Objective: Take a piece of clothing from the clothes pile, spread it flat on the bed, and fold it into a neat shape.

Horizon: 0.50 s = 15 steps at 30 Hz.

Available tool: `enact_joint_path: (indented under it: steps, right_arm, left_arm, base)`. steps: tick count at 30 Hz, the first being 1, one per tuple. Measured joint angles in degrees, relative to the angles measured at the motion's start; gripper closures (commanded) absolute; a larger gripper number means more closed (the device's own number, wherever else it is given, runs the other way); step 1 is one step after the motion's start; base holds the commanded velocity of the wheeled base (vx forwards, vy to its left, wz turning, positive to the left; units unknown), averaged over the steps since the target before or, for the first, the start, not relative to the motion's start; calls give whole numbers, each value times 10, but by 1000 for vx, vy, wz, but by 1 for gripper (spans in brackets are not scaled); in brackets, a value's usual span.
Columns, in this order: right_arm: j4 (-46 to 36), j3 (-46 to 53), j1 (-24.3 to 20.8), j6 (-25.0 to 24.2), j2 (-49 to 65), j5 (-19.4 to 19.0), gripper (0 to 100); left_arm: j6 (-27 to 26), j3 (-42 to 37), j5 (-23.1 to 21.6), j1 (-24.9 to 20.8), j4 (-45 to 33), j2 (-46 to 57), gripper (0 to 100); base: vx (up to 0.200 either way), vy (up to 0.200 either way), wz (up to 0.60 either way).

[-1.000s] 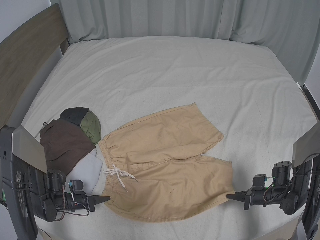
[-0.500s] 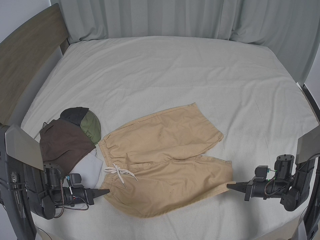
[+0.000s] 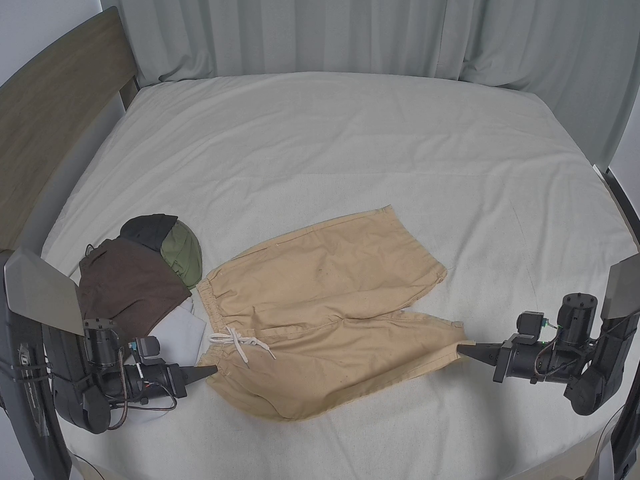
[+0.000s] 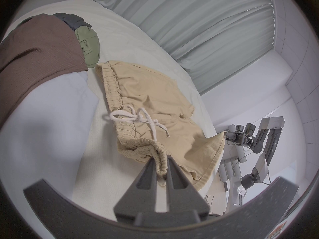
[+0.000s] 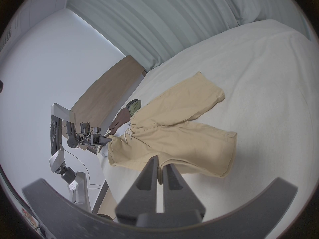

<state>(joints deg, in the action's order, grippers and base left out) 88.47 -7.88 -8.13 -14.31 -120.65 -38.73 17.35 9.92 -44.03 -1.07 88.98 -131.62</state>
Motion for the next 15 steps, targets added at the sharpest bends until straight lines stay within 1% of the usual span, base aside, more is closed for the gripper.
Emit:
enact_joint_path:
  steps: [9, 15]
  right_arm:
    - [0, -12, 0, -2, 9, 1, 100]
    - [0, -18, 0, -13, 17, 1, 100]
  left_arm:
    - [29, 9, 0, 0, 0, 15, 100]
    - [32, 16, 1, 0, 0, 20, 100]
  base:
    - [0, 0, 0]
    - [0, 0, 0]
